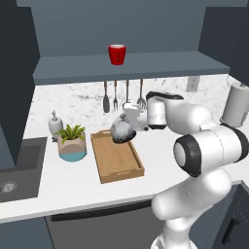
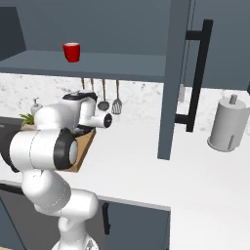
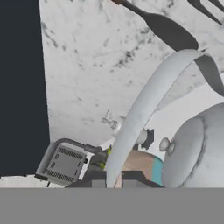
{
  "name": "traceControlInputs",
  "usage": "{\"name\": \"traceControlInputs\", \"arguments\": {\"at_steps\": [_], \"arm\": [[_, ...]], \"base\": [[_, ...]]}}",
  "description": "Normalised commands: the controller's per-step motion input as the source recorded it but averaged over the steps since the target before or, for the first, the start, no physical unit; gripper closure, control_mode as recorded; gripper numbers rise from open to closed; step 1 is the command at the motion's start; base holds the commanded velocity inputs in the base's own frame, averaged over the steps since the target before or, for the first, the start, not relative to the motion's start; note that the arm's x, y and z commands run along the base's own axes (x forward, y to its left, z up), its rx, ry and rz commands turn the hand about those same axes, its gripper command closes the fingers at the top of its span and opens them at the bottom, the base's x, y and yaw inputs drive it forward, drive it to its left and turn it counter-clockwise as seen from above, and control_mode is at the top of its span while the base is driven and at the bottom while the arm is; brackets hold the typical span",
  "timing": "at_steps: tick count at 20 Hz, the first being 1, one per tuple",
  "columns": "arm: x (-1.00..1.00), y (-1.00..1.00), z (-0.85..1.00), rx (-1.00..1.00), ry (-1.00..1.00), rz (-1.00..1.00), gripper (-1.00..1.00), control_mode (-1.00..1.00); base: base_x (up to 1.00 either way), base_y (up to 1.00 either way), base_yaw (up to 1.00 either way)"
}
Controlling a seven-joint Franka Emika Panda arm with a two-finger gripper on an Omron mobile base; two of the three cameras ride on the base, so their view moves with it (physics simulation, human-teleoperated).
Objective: Pick the kettle from the counter and place it on the tray. Then pick the mug from the cabinet and place it on the tray. Then close the cabinet doors.
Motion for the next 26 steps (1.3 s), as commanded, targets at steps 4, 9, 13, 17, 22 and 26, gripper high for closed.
{"name": "traceControlInputs", "arguments": {"at_steps": [4, 9, 13, 17, 22, 26], "arm": [[0.00, 0.21, -0.24, 0.14, 0.00, 0.11, 1.00, -1.00], [0.00, 0.24, -0.37, 0.05, 0.00, 0.09, 1.00, -1.00], [0.01, 0.16, -0.46, 0.02, 0.00, 0.10, 1.00, -1.00], [0.04, 0.05, -0.36, 0.05, -0.08, 0.12, 1.00, -1.00], [0.19, 0.07, -0.31, 0.07, -0.16, 0.17, 1.00, -1.00], [0.22, 0.06, -0.29, 0.09, -0.15, 0.13, 1.00, -1.00]], "base": [[0.00, 0.00, 0.00], [0.00, 0.00, 0.00], [0.00, 0.00, 0.00], [0.00, 0.00, 0.00], [0.00, 0.00, 0.00], [0.00, 0.00, 0.00]]}}
